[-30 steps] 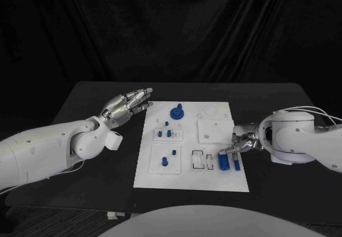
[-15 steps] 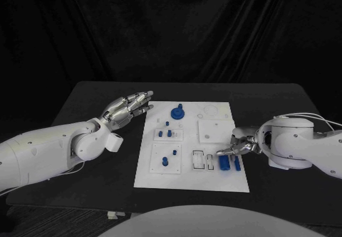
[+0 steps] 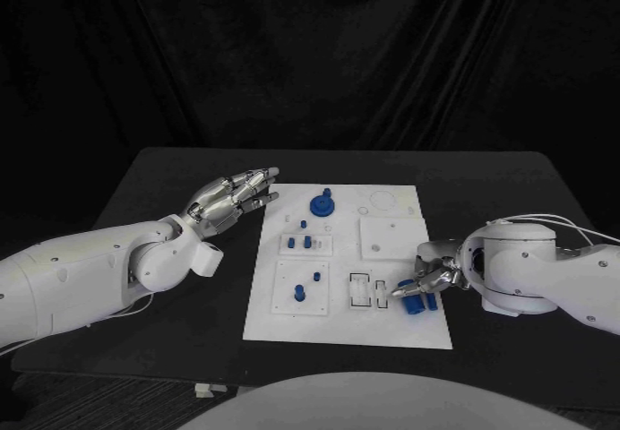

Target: Assemble the parts on the task board

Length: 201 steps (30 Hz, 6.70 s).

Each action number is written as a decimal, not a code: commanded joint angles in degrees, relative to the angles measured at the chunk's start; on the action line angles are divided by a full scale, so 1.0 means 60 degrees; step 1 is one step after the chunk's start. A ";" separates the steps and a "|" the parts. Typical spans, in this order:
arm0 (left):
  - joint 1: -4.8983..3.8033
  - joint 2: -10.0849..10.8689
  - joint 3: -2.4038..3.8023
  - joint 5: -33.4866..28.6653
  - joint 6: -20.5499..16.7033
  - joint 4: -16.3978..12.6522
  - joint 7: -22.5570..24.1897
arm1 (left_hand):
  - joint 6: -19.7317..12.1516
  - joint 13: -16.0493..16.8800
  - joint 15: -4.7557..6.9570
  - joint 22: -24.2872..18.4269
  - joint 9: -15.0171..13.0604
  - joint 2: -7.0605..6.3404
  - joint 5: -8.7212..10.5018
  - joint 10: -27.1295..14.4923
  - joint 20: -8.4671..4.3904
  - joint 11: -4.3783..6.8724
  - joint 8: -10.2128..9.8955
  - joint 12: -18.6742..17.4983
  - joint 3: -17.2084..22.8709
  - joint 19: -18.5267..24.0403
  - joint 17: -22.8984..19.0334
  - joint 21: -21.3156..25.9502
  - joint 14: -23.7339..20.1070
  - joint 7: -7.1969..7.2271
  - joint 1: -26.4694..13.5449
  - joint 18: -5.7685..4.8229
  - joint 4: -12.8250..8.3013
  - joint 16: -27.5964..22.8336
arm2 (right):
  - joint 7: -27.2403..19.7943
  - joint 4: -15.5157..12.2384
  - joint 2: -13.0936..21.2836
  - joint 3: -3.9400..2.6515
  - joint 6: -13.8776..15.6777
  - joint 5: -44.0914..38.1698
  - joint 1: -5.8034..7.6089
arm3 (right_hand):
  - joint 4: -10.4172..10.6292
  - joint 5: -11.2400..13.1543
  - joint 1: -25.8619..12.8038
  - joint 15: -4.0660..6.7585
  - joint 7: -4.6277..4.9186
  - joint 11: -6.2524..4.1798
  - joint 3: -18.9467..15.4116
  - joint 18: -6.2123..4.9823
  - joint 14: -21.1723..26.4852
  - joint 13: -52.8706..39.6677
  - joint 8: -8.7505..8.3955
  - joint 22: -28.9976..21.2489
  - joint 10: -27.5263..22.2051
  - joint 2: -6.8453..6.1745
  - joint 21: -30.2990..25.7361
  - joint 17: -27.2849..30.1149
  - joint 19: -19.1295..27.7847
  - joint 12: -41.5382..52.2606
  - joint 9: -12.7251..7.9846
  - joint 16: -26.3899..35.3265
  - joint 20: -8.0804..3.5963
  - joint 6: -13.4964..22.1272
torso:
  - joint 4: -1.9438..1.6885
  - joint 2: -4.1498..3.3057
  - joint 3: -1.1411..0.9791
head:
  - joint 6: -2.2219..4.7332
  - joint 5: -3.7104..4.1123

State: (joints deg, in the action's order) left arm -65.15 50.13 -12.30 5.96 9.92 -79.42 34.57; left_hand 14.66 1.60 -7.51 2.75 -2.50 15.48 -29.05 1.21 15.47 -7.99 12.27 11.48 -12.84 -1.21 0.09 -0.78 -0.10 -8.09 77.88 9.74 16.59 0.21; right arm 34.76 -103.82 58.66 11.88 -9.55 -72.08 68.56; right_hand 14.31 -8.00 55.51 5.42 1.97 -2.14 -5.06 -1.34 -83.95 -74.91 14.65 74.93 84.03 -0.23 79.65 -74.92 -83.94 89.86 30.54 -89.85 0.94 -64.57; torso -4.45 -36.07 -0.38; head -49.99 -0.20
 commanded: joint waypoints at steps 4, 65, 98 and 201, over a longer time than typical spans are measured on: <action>0.0024 0.0004 0.0008 0.0010 0.0195 -0.0010 0.0042 | 0.0037 0.0014 -0.0081 0.0014 -0.0006 0.0072 0.0028 0.0006 0.0050 -0.0053 -0.0004 0.0031 0.0044 -0.0013 -0.0015 -0.0051 0.0017 -0.0081 0.0048 0.0105 -0.0001 -0.0033 | -0.0014 0.0064 -0.0093 0.0007 0.0493 0.0098 -0.0111 | -0.0993 -0.2587 0.1435 0.0045 -0.0066 -0.0039 0.0517 -0.0211 -0.0997 -0.2515 0.0392 0.1935 0.0995 0.0066 -0.0121 -0.2463 -0.0221 0.0024 0.0700 0.0001 -0.0017 0.0484 | -0.0001 0.0000 0.0000 | -0.0002 -0.0033; 0.0058 -0.0040 0.0008 0.0010 0.0456 0.0088 -0.0021 | 0.0091 0.0024 -0.0241 0.0068 -0.0009 0.0079 0.0105 0.0060 0.0154 -0.0203 -0.0018 0.0184 0.0070 -0.0061 0.0029 -0.0088 0.0054 -0.0146 0.0058 0.0099 0.0020 0.0091 | -0.0438 0.0303 -0.0892 0.0008 0.2091 0.3823 -0.0224 | -0.1132 -0.2170 -0.0300 -0.0084 0.0163 0.0132 0.2419 -0.0315 -0.0862 -0.2515 0.0972 0.1785 0.0995 -0.0023 -0.0679 -0.1728 -0.0140 0.0024 0.1773 0.0350 0.0074 0.1826 | -0.0002 -0.0002 0.0000 | -0.0002 -0.0145; 0.0089 -0.0037 0.0009 0.0010 0.0502 -0.0019 -0.0096 | 0.0119 0.0021 -0.0243 0.0044 -0.0013 0.0087 0.0122 0.0054 0.0150 -0.0196 -0.0002 0.0177 0.0066 -0.0048 0.0028 -0.0078 0.0053 -0.0180 0.0040 0.0094 0.0018 0.0091 | -0.0375 0.0430 -0.1096 0.0008 0.1874 0.3819 -0.0256 | -0.0246 0.0408 -0.0799 -0.0157 0.0253 0.0217 0.1139 -0.0344 -0.0843 -0.2515 0.1073 0.1747 0.0995 0.0141 -0.0858 -0.1615 -0.0120 0.0024 0.1708 0.0366 0.0145 0.2163 | -0.0004 -0.0001 0.0001 | -0.0002 -0.0198; 0.0112 -0.0052 0.0009 0.0010 0.0711 0.0064 -0.0356 | 0.0167 0.0028 -0.0340 0.0061 -0.0017 0.0106 0.0014 0.0068 0.0158 -0.0243 0.0008 0.0239 0.0120 -0.0058 0.0047 -0.0088 0.0075 -0.0214 0.0096 0.0095 -0.0027 0.0156 | -0.0790 0.0343 -0.0859 0.0007 0.0960 0.2735 -0.0434 | -0.1580 0.0062 0.1627 0.0450 -0.0600 -0.0524 0.0291 -0.0299 -0.0869 -0.2515 0.9568 0.1815 0.0995 0.1627 -0.0710 -0.1762 -0.0240 0.0024 0.8722 0.0237 -0.0412 -0.0309 | -0.0002 0.0000 -0.0001 | -0.0002 -0.0292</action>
State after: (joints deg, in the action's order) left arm -64.60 49.82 -12.30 5.95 13.26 -78.98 31.87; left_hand 15.25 1.72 -9.34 3.10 -2.51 15.70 -28.62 1.52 16.17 -9.11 12.26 12.63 -12.37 -1.50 0.28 -0.99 0.33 -8.30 78.10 9.75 16.43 0.88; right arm 27.84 -101.93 53.51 11.65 -2.62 -55.25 66.41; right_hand 5.19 -7.31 61.92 7.67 0.80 -4.91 -3.28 -3.14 -83.95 -74.92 70.24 74.94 83.95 7.04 75.65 -74.90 -84.05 89.85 75.02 -88.55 -1.02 -64.26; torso -4.45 -36.07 -0.38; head -49.99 -2.03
